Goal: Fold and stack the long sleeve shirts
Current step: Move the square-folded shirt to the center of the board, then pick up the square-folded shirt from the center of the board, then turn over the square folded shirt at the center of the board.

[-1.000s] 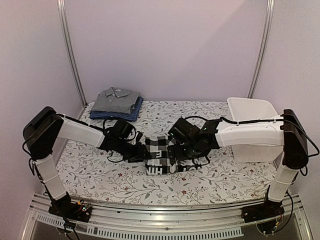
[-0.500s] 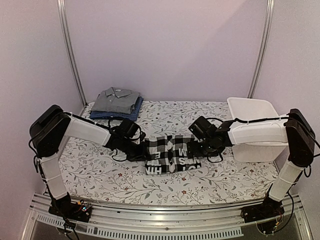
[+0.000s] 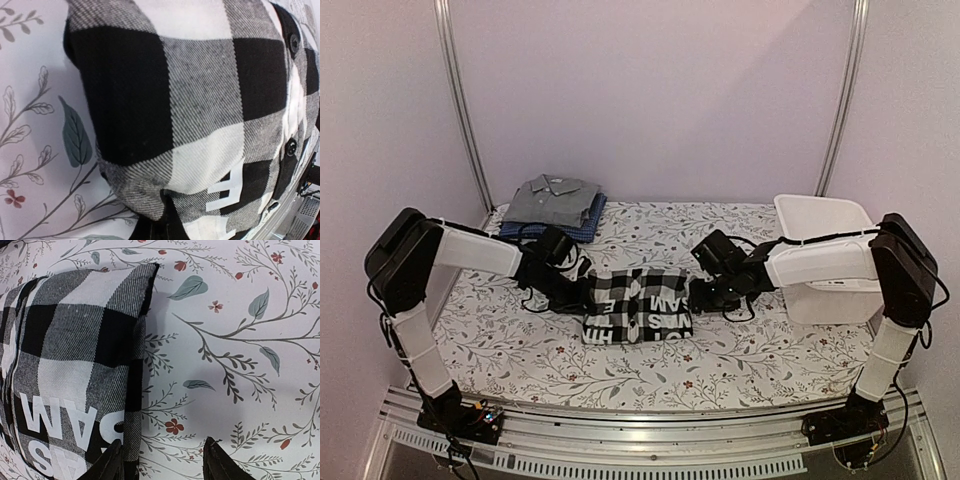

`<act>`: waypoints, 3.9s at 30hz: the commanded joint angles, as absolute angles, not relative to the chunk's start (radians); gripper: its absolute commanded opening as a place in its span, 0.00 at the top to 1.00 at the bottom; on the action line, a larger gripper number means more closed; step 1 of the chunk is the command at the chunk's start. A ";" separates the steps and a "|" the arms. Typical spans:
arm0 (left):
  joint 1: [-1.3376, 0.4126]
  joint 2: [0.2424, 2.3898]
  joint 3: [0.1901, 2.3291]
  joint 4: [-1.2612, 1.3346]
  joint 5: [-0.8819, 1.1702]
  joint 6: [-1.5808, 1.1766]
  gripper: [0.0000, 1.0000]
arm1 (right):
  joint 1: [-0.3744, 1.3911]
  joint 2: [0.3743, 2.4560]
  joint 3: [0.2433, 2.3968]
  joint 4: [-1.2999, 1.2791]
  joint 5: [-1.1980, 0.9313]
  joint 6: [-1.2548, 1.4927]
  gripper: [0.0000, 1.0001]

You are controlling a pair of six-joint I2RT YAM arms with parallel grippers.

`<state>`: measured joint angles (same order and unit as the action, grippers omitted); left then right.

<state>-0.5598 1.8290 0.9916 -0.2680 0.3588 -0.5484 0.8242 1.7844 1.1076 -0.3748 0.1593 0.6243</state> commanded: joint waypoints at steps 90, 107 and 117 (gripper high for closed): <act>-0.236 1.737 1.631 -1.009 0.313 -0.070 1.00 | 0.879 2.111 1.565 -0.225 -0.116 0.561 0.76; -0.303 1.769 1.794 -1.092 0.302 -0.118 1.00 | 0.907 2.601 1.975 -0.017 -0.293 0.790 0.93; -0.462 1.814 1.778 -1.048 0.304 -0.210 1.00 | 0.954 2.695 2.078 0.086 -0.411 0.874 0.88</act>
